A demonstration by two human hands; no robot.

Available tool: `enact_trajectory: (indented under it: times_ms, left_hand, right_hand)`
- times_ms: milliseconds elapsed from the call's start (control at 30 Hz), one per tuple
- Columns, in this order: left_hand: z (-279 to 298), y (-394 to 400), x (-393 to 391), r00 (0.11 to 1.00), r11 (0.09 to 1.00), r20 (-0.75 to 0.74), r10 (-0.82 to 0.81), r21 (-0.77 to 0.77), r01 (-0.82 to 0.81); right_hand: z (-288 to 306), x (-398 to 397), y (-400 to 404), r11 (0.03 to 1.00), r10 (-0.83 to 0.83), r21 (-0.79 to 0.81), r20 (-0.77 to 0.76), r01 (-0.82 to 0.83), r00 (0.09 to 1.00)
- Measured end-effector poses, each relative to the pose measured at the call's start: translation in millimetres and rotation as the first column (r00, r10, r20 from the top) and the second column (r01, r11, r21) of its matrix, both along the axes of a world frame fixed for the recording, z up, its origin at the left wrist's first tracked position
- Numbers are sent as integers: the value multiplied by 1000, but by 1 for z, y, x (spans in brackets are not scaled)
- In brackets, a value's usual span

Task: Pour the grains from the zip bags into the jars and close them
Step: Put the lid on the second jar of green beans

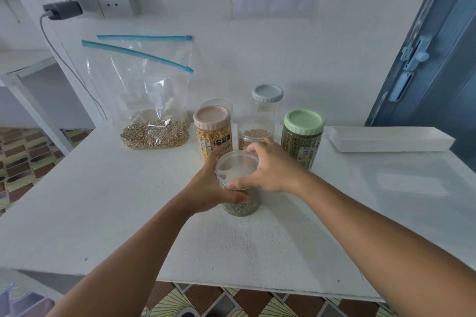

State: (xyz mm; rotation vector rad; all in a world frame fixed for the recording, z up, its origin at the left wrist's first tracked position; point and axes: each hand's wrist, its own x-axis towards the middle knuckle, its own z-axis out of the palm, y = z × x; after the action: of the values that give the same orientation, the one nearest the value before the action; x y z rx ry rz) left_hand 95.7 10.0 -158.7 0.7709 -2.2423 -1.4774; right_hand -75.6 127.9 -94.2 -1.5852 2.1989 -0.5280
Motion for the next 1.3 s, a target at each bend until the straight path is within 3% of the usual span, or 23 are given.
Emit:
enact_trajectory:
  times_ms: [67,133,267,500,667,933,1200,1300]
  left_hand:
    - [-1,1,0,1000,1000,-7,8,-4,-8]
    - [0,1,0,1000,1000,0,-2,-12,2]
    - [3,1,0,1000,1000,15,-18,-24,18]
    - [0,3,-3,1000,998,-7,6,-61,-7]
    - [-2,3,-7,1000,996,-22,1,-84,-3]
    - [-3,7,-10,999,995,-48,11,-96,-16]
    - [-4,7,-13,1000,991,-16,20,-133,-22]
    - [-4,12,-19,1000,991,-5,18,-136,-19]
  right_hand:
    - [-8,9,2,993,-87,-82,-48,83,995]
    - [-11,10,4,995,-64,-86,-71,58,995]
    - [-3,-6,7,996,32,84,115,-42,993]
    - [-26,14,11,973,-166,-148,77,176,983]
    - [-16,0,11,999,-37,32,211,31,977]
    - [-37,24,7,938,-266,-197,109,284,958]
    - [-38,22,15,948,-231,-176,193,265,954]
    - [-37,11,28,942,-210,-249,87,226,974]
